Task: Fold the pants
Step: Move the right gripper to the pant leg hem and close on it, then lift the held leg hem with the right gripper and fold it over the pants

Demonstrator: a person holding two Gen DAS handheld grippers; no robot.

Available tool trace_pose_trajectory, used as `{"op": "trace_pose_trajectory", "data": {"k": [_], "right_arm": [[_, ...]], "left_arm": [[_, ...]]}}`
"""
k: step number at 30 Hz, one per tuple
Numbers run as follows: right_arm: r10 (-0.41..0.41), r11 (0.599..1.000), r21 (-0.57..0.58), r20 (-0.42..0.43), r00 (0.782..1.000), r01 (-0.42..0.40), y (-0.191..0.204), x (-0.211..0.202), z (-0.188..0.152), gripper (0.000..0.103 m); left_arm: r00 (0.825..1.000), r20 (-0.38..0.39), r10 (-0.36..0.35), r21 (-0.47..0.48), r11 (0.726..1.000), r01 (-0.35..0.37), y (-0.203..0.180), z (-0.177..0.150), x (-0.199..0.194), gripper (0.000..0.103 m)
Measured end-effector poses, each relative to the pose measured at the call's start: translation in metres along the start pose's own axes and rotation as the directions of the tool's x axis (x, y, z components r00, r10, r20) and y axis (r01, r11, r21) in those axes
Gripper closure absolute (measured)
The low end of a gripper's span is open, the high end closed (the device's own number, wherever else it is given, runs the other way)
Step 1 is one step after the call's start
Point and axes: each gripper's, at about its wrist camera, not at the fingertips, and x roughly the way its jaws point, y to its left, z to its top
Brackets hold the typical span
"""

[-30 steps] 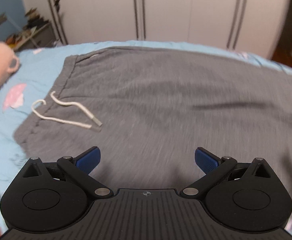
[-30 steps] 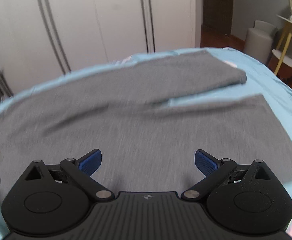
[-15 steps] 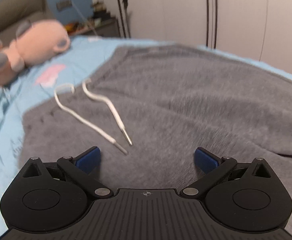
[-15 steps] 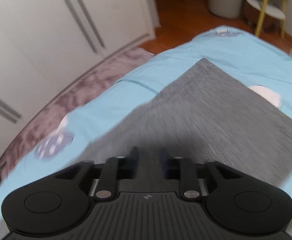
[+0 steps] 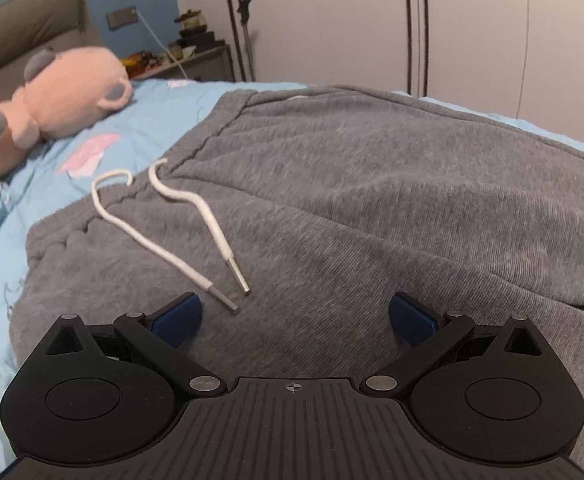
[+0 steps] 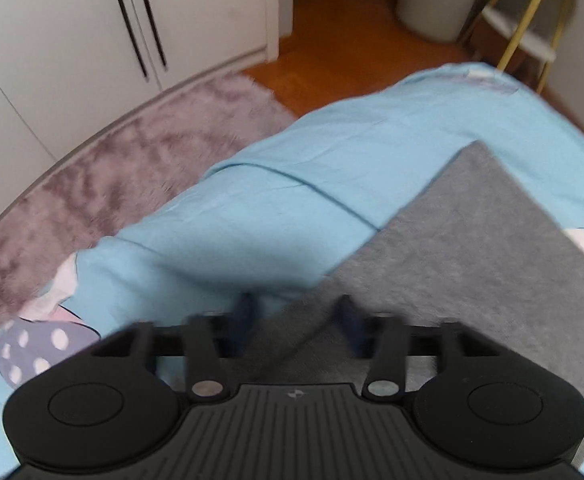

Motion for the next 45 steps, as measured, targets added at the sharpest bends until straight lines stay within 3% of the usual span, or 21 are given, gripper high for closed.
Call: {"op": "trace_pose_trajectory", "data": {"k": [4,6,9,11,13,14,16,18,19,21,22,24,26,29,32,34,36,38,41,43,45], "right_arm": [[0.157,0.985,0.071,0.035,0.987,-0.159,-0.046,-0.017,-0.014,0.098],[0.249,0.961,0.1,0.095,0.964,-0.259,-0.073,-0.047,-0.031,0.098],[0.392,0.907,0.062,0.234,0.89,-0.416,-0.126,-0.115,-0.084,0.098],[0.474,0.858,0.054,0.302,0.827,-0.511,-0.171,-0.162,-0.138,0.098],[0.508,0.833,0.041,0.337,0.793,-0.551,-0.207,-0.194,-0.199,0.098],[0.506,0.835,0.036,0.344,0.791,-0.55,-0.221,-0.202,-0.228,0.098],[0.482,0.841,0.085,0.329,0.812,-0.534,-0.244,-0.193,-0.278,0.098],[0.426,0.866,0.167,0.243,0.871,-0.471,-0.255,-0.159,-0.311,0.099],[0.398,0.886,0.192,0.154,0.904,-0.422,-0.257,-0.136,-0.319,0.099],[0.404,0.889,0.154,0.183,0.896,-0.432,-0.258,-0.132,-0.323,0.103],[0.398,0.898,0.123,0.184,0.899,-0.423,-0.255,-0.14,-0.319,0.1],[0.409,0.895,0.082,0.239,0.881,-0.438,-0.253,-0.152,-0.314,0.093],[0.395,0.905,0.044,0.276,0.876,-0.422,-0.256,-0.157,-0.316,0.085],[0.404,0.903,0.041,0.249,0.88,-0.427,-0.257,-0.143,-0.32,0.079],[0.446,0.877,0.067,0.251,0.859,-0.475,-0.265,-0.138,-0.318,0.076],[0.49,0.851,0.07,0.249,0.836,-0.52,-0.267,-0.132,-0.315,0.062],[0.526,0.83,0.052,0.259,0.81,-0.556,-0.264,-0.13,-0.316,0.041],[0.513,0.844,0.022,0.259,0.818,-0.536,-0.258,-0.137,-0.318,0.039],[0.494,0.859,0.002,0.262,0.829,-0.513,-0.248,-0.141,-0.317,0.039],[0.499,0.854,0.02,0.255,0.828,-0.52,-0.248,-0.136,-0.307,0.039],[0.51,0.849,-0.004,0.27,0.817,-0.529,-0.248,-0.144,-0.302,0.039]], "left_arm": [[0.999,-0.022,-0.033,-0.022,0.999,0.033,0.006,0.0,0.002,0.0],[0.999,-0.027,-0.047,-0.009,0.999,0.046,0.007,0.0,0.001,0.0],[0.998,-0.025,-0.058,0.01,0.998,0.059,0.007,-0.001,-0.002,0.0],[0.997,-0.029,-0.072,0.009,0.997,0.072,0.008,0.0,-0.002,0.0],[0.995,-0.031,-0.092,-0.013,0.996,0.092,0.012,0.002,-0.004,0.0],[0.994,-0.032,-0.107,-0.029,0.994,0.106,0.014,0.003,-0.004,0.0],[0.986,-0.032,-0.162,-0.082,0.984,0.159,0.023,0.008,-0.007,0.0],[0.976,-0.045,-0.215,-0.138,0.969,0.207,0.032,0.016,-0.01,0.0],[0.972,-0.04,-0.233,-0.166,0.96,0.224,0.036,0.022,-0.014,0.0],[0.972,-0.005,-0.233,-0.183,0.956,0.228,0.042,0.038,-0.022,0.0],[0.975,0.013,-0.223,-0.168,0.961,0.222,0.041,0.048,-0.024,0.0],[0.975,0.027,-0.219,-0.133,0.966,0.22,0.036,0.078,-0.025,0.0],[0.968,0.046,-0.247,-0.103,0.963,0.251,0.024,0.109,-0.02,0.0],[0.959,0.03,-0.283,-0.025,0.959,0.284,-0.003,0.157,0.005,0.0],[0.964,-0.044,-0.26,-0.031,0.965,0.259,-0.025,0.191,0.05,0.0],[0.955,-0.108,-0.277,-0.065,0.96,0.271,-0.032,0.203,0.081,0.0],[0.956,-0.16,-0.245,-0.096,0.968,0.232,-0.035,0.209,0.106,0.007],[0.95,-0.215,-0.229,-0.099,0.972,0.212,-0.037,0.212,0.125,0.033],[0.916,-0.297,-0.27,-0.139,0.961,0.239,-0.04,0.213,0.148,0.038],[0.894,-0.329,-0.304,-0.161,0.951,0.264,-0.044,0.215,0.158,0.035],[0.903,-0.317,-0.29,-0.147,0.956,0.255,-0.049,0.214,0.162,0.037]]}}
